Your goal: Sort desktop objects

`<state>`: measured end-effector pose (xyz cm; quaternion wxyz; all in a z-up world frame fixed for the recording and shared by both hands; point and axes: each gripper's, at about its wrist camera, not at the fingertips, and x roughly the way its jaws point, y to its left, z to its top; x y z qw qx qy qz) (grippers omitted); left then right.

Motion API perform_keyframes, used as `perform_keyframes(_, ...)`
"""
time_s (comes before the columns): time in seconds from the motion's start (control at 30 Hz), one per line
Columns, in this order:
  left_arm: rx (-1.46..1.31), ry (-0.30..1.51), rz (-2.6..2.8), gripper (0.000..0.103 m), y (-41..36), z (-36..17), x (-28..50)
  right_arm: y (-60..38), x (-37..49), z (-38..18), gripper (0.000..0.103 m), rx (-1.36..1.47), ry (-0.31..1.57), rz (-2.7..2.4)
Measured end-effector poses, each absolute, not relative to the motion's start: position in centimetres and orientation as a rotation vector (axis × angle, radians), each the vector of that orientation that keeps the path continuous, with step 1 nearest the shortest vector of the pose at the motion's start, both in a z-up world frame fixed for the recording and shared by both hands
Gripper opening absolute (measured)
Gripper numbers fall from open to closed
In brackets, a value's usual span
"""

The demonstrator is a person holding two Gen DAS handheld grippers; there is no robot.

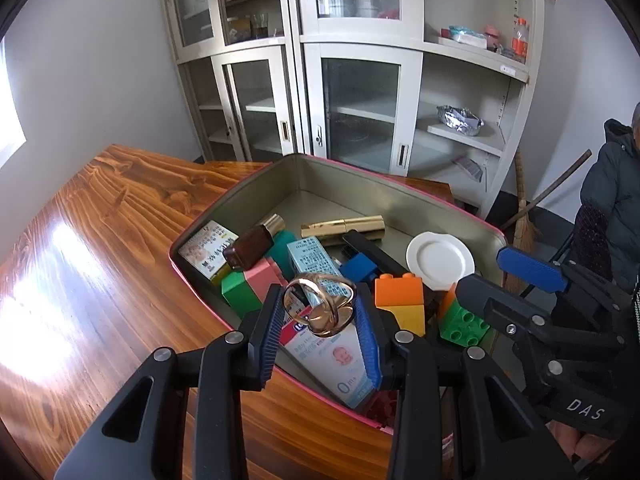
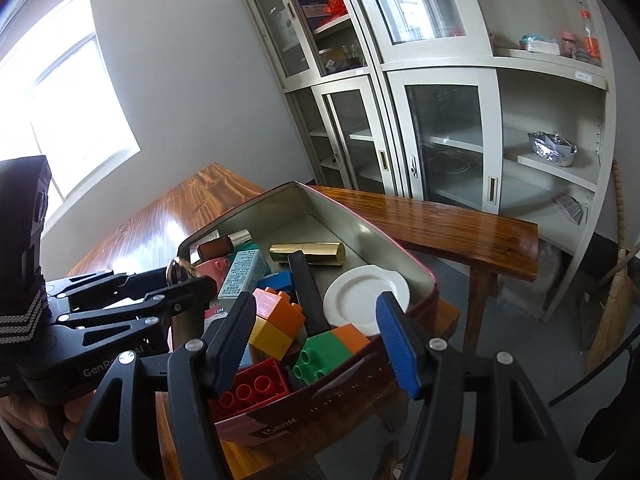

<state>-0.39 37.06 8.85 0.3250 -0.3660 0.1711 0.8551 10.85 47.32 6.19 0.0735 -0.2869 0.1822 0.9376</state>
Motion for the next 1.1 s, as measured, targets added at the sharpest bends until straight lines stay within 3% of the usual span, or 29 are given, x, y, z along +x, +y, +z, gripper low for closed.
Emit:
perform_keyframes(0.1, -0.952, 0.45, 2.251, 0.063, 37.1, 9.0, -0.2, 47.4, 11.0, 6.3, 0.071, -0.85, 0.553, 2.817)
perform_keyframes(0.3, -0.923, 0.44, 2.284, 0.063, 36.3, 9.4, 0.1, 47.2, 11.1, 6.4, 0.072, -0.849, 0.557, 2.819)
perform_keyframes(0.53, -0.807, 0.494, 2.388, 0.063, 35.4, 10.0, 1.4, 46.5, 11.5, 6.7, 0.081, -0.857, 0.543, 2.838)
perform_keyframes(0.83, -0.799, 0.404, 2.436, 0.063, 33.4, 10.5, 2.1, 45.2, 12.8, 7.4, 0.082, -0.878, 0.472, 2.859)
perform_keyframes(1.1, -0.82, 0.383, 2.467, 0.073, 30.9, 10.1, 3.3, 43.6, 13.4, 7.1, 0.083, -0.928, 0.425, 2.863)
